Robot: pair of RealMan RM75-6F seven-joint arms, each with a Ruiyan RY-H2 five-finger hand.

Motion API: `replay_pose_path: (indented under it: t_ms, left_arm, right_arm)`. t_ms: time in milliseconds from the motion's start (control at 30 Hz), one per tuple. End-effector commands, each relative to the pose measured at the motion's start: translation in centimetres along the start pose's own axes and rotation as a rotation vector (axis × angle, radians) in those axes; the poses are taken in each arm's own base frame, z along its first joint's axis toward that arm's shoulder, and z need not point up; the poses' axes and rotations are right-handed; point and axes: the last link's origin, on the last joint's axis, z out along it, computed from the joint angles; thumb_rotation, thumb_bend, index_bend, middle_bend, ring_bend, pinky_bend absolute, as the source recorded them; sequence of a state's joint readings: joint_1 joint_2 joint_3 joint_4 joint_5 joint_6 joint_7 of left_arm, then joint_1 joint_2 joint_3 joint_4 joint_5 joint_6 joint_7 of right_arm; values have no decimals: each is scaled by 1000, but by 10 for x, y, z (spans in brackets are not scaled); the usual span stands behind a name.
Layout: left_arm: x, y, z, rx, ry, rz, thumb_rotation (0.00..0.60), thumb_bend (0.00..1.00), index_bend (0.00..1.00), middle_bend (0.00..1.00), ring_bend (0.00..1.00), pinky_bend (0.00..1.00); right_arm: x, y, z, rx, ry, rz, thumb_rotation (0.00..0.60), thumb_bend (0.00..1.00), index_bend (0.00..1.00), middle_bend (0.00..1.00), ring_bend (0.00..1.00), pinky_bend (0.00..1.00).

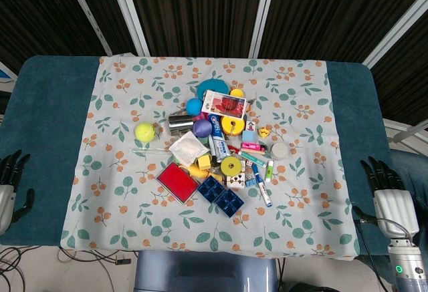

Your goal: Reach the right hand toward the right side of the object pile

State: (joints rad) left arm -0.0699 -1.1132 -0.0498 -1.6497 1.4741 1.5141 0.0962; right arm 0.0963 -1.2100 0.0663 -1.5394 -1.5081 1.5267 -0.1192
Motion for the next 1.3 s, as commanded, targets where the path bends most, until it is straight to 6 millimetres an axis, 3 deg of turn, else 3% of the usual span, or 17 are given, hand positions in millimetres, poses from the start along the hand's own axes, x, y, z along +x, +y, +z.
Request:
replay_pose_path:
  t_ms: [33,1100,1300]
  left_arm:
    - [0,0,0,-1,-1,2,600,512,7,0,0,34]
    - [2,0,0,10,6,-19,600,512,7,0,0,35]
    - [0,0,1,6,-6,-17,600,513,7,0,0,35]
  right_arm:
    - [0,0,0,2,-1,1,600,137,73,66,83,167]
    - [-2,0,1,-6,-50,50,600,137,75,65,84,167]
    - [7,-5,34,41,-120,72,600,137,75,66,83,167]
